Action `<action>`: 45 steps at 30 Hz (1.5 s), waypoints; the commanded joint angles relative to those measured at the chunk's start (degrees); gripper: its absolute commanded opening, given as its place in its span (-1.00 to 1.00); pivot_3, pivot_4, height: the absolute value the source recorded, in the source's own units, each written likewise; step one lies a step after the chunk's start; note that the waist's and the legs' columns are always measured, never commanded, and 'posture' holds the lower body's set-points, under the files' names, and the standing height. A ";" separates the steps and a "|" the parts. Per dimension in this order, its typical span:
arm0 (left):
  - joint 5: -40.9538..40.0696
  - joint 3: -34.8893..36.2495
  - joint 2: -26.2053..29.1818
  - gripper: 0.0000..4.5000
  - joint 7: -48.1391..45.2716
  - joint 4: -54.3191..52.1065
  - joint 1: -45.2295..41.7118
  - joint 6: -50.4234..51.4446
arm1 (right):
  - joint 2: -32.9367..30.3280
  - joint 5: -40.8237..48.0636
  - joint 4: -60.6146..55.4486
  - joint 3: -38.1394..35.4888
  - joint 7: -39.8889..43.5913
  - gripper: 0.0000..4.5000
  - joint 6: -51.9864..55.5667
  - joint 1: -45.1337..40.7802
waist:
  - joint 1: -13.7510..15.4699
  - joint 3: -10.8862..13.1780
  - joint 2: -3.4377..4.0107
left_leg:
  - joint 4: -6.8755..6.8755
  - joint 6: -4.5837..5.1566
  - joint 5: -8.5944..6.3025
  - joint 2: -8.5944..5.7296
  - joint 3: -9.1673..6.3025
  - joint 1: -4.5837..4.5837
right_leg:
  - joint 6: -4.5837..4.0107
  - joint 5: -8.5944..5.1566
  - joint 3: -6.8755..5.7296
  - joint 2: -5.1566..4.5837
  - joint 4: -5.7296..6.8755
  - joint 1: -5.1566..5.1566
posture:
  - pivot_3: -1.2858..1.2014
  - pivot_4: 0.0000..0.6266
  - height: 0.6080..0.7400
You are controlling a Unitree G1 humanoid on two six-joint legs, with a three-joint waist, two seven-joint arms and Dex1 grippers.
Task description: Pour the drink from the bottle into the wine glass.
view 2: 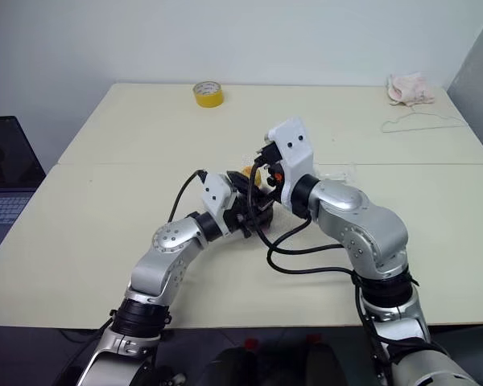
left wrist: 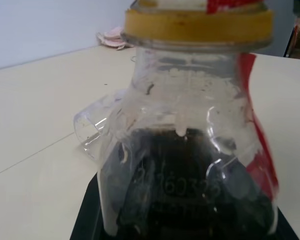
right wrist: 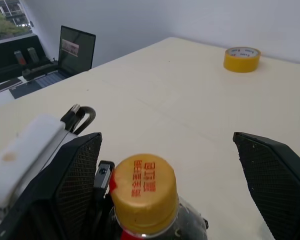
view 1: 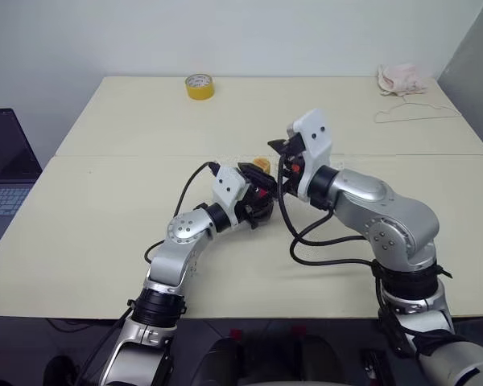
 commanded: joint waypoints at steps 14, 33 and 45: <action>-0.18 0.43 -0.23 -0.38 0.51 -3.06 -0.69 -2.00 | 4.62 -4.22 2.73 0.27 -1.58 1.00 -2.48 -2.57 | -0.09 0.00 0.00 | 0.00 0.00 0.00 0.00 0.00 0.00 | 0.00 0.00 0.00 0.00 0.01 -0.01 | 0.03 -0.52 1.00; -0.31 0.31 0.13 -0.38 0.59 -2.93 -0.89 -1.96 | 4.07 -7.06 4.40 -1.12 -2.30 1.00 -2.98 -0.91 | -0.33 0.00 0.00 | -0.01 0.00 0.00 0.00 0.00 0.00 | 0.00 0.00 0.00 0.00 0.01 -0.02 | 0.03 -0.52 1.00; -0.12 0.02 0.43 -0.39 0.58 -2.61 -1.02 -2.25 | 2.11 -6.81 3.05 -3.45 -1.33 1.00 -2.93 1.06 | -0.35 0.00 0.00 | -0.01 0.00 0.00 0.00 0.00 0.00 | 0.00 0.00 0.01 0.00 0.01 -0.02 | 0.03 -0.52 1.00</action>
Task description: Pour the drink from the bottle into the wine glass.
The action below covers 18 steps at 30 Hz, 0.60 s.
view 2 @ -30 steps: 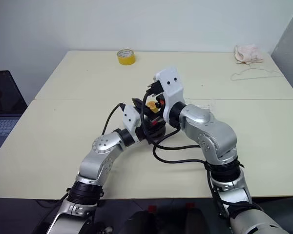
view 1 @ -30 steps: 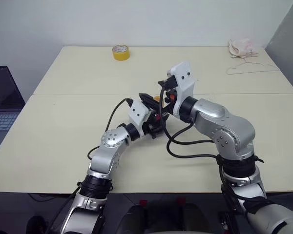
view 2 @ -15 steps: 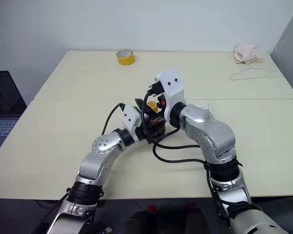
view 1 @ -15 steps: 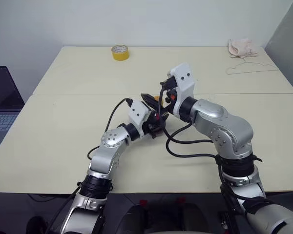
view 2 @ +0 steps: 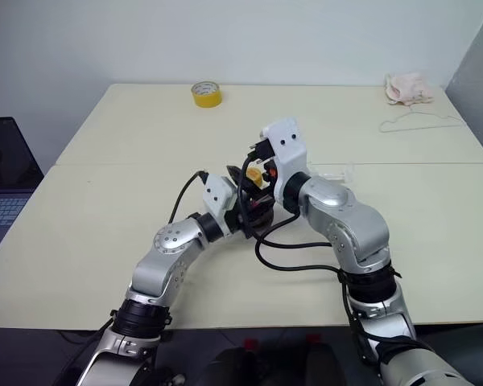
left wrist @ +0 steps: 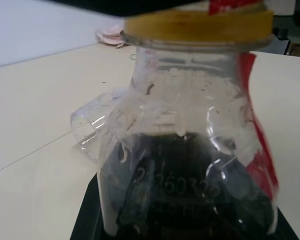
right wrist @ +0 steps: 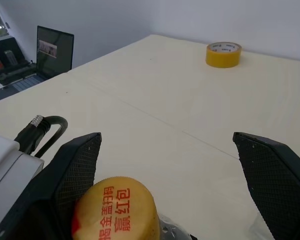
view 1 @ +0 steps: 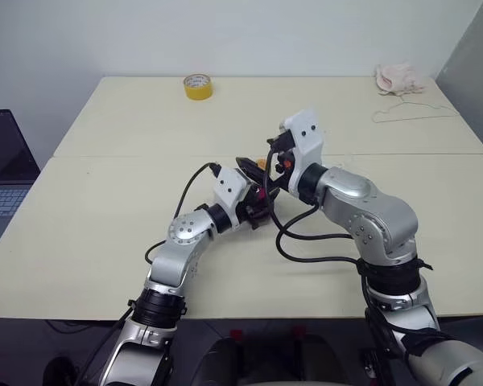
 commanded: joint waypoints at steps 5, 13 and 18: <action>-0.22 0.68 0.28 -0.39 -0.24 -2.40 -1.29 -2.38 | -2.05 1.25 -2.78 -5.86 -0.75 1.00 0.35 1.45 | 0.00 0.00 0.00 | 0.00 0.00 0.00 0.00 0.00 0.00 | 0.00 0.00 0.00 0.00 0.00 0.00 | 0.03 -0.52 1.00; -0.29 0.54 0.14 -0.39 -0.44 -1.99 -1.59 -2.68 | -3.36 3.18 -4.34 -8.17 -1.41 1.00 1.72 2.36 | 0.01 0.00 0.00 | 0.00 0.00 0.00 0.00 0.00 0.00 | 0.00 0.00 0.00 0.00 0.00 0.00 | 0.03 -0.52 1.00; -0.29 0.65 0.10 -0.39 -0.61 -1.66 -1.76 -2.80 | -4.25 3.91 -5.31 -8.55 -1.37 1.00 2.30 2.95 | 0.01 0.00 0.00 | 0.00 0.00 0.00 0.00 0.00 0.00 | 0.00 0.00 0.00 0.00 0.00 0.00 | 0.03 -0.52 1.00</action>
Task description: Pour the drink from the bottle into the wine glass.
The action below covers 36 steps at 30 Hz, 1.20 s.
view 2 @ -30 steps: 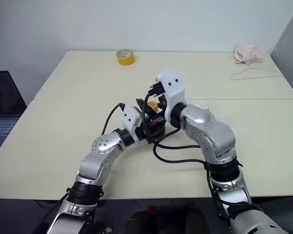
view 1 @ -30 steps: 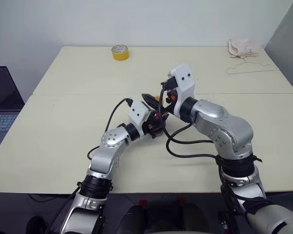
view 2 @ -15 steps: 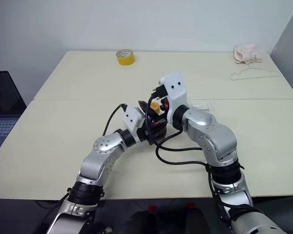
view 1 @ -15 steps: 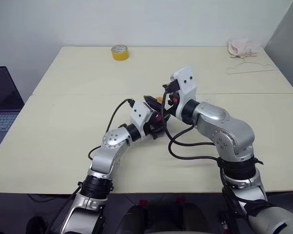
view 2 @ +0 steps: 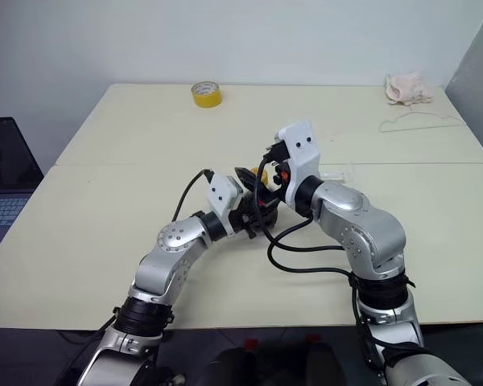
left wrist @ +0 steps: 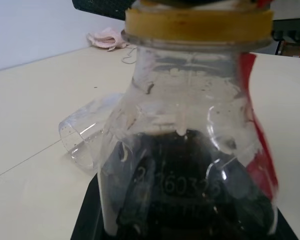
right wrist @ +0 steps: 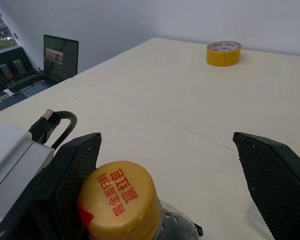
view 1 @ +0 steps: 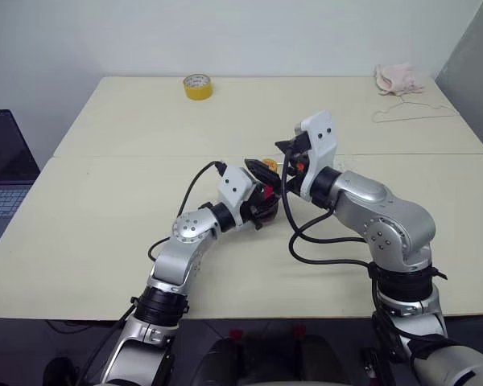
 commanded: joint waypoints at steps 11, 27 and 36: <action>-0.64 2.01 0.54 -0.39 -0.89 -1.48 -0.92 -2.74 | -3.49 2.43 -3.94 -6.14 -1.01 1.00 1.35 2.07 | 0.04 0.00 0.00 | 0.00 0.00 0.00 0.00 0.00 0.00 | 0.00 0.00 0.00 0.00 0.00 0.01 | 0.03 -0.52 1.00; -0.48 1.89 0.72 -0.40 -1.21 -1.17 -0.71 -2.99 | -4.80 6.67 -6.65 -7.45 -0.36 1.00 2.31 3.87 | 0.20 0.00 0.00 | -0.01 0.00 0.00 0.00 0.02 0.00 | 0.00 0.00 0.01 0.00 -0.01 0.01 | 0.03 -0.52 1.00; -1.37 3.83 1.02 -0.40 -0.59 -0.72 -0.73 -2.43 | -5.18 6.86 -7.20 -7.56 0.31 1.00 1.89 4.17 | 0.19 0.00 0.00 | 0.00 0.00 0.00 0.00 0.02 0.00 | 0.00 0.00 0.01 0.00 -0.01 0.01 | 0.03 -0.52 1.00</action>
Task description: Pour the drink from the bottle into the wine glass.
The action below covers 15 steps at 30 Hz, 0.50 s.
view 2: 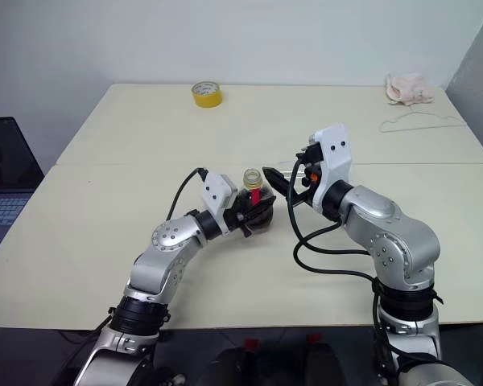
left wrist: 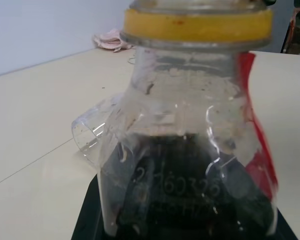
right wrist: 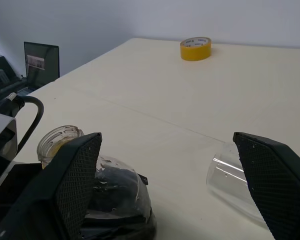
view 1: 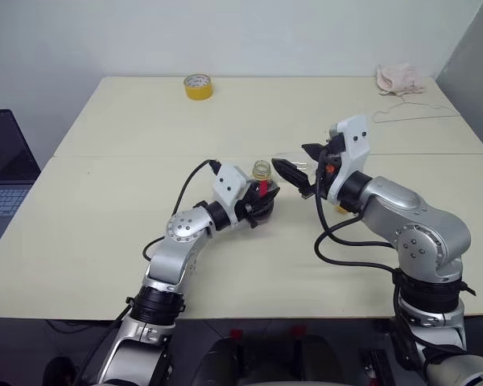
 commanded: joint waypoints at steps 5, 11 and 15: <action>-3.87 8.47 1.39 -0.41 2.38 1.48 -1.65 -0.29 | -1.82 0.09 -1.17 -1.06 1.50 1.00 -1.96 -0.40 | 0.00 0.00 0.00 | 0.00 0.00 0.00 0.01 0.00 0.01 | 0.00 0.00 0.00 0.00 0.00 0.00 | 0.03 -0.52 1.00; -3.39 14.22 4.08 -0.41 5.86 8.88 -4.39 -1.95 | -3.02 -0.32 0.28 -1.24 1.96 1.00 -3.15 -0.77 | 0.10 0.00 0.00 | 0.02 0.00 0.00 0.00 -0.01 0.00 | 0.00 0.00 -0.02 0.00 0.00 0.00 | 0.03 -0.52 1.00; -0.23 15.33 5.36 -0.41 9.82 14.94 -6.96 -4.63 | -3.04 -0.25 0.57 -0.81 1.90 1.00 -3.45 -0.97 | 0.16 0.00 0.00 | 0.04 0.00 0.00 -0.02 -0.02 0.00 | 0.00 0.00 -0.03 -0.01 0.00 0.01 | 0.03 -0.52 1.00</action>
